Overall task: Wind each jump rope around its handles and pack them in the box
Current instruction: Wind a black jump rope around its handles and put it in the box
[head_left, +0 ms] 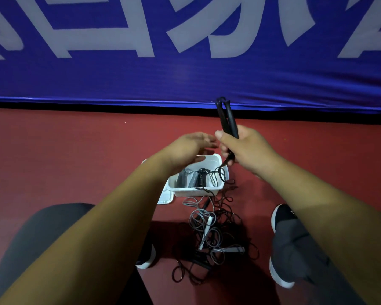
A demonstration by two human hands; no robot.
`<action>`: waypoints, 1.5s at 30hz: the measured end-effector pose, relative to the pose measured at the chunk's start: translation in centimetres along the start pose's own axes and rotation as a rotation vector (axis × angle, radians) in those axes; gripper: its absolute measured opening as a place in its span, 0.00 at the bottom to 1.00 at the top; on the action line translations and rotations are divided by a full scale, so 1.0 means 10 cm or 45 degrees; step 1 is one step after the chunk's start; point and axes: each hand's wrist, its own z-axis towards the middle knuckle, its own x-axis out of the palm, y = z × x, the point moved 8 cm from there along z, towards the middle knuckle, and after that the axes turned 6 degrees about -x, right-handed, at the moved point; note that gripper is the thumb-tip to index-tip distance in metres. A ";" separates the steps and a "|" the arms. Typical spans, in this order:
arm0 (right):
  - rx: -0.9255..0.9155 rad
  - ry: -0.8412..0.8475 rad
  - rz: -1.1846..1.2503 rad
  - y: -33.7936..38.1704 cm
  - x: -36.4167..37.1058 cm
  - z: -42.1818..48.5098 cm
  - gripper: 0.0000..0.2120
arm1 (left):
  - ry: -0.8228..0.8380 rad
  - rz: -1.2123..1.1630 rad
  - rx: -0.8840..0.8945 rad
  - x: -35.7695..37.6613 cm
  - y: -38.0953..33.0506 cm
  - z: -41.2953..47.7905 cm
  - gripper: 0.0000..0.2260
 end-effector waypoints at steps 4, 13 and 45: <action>-0.024 -0.005 0.208 0.20 -0.08 -0.02 0.07 | 0.487 0.121 0.066 0.46 0.03 -0.16 0.13; -0.089 -0.433 0.301 0.34 -0.63 0.00 0.09 | 0.602 0.148 0.260 0.53 -0.30 -0.30 0.14; 0.211 0.703 0.240 0.31 0.10 -0.28 0.23 | -0.359 0.872 0.389 -0.43 -0.57 -0.26 0.08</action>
